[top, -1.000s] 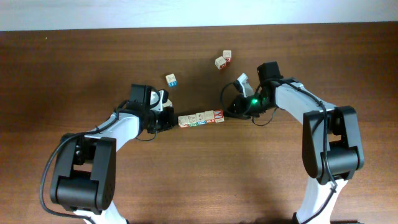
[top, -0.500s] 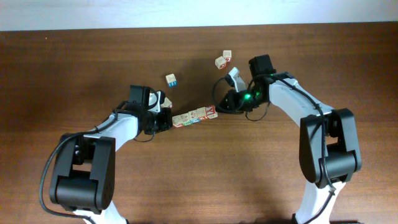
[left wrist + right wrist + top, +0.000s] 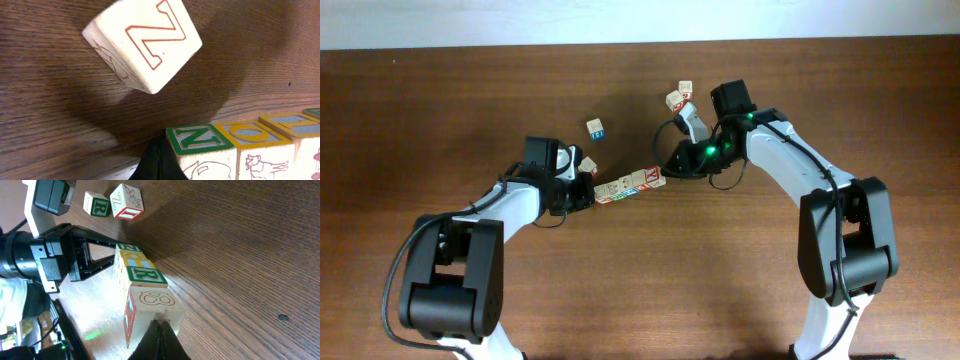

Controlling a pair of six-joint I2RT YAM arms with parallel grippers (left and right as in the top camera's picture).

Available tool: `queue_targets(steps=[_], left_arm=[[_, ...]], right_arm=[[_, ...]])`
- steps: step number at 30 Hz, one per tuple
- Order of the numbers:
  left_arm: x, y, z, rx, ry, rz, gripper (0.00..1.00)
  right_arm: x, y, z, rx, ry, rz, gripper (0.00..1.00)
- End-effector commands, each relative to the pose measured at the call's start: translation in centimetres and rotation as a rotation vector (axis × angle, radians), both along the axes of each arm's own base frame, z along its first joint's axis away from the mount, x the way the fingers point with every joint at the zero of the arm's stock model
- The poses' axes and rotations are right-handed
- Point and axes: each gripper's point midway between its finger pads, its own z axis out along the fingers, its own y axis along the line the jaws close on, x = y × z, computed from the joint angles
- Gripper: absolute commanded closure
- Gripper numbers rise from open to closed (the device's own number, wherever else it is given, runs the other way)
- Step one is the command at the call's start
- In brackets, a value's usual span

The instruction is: Rotate 5 blocks

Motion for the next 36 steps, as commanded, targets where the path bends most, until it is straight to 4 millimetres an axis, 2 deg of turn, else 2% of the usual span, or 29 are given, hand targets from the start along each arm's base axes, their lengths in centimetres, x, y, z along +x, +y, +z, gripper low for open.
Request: queue_targets(steps=[1, 8, 14, 19, 36], left_arm=[[-1.5, -4.1, 1.3, -0.146, 0.011, -0.124, 1.0], [-1.5, -4.1, 1.3, -0.146, 0.011, -0.124, 1.0], [-1.5, -4.1, 1.3, -0.146, 0.011, -0.124, 1.0], [-1.5, -4.1, 1.3, -0.146, 0.011, -0.124, 1.0], [-1.5, -4.1, 1.3, -0.145, 0.011, -0.124, 1.0]], right_arm=[[-3.3, 5.3, 1.5, 0.09, 0.008, 0.148, 0.96], [-4.3, 6.6, 1.6, 0.091, 0.003, 0.184, 0.96], [-4.3, 6.7, 1.7, 0.095, 0.008, 0.184, 0.96], [-4.5, 7.7, 2.3, 0.1, -0.01, 0.205, 0.96], [-3.8, 6.9, 1.7, 0.068, -0.007, 0.174, 0.96]])
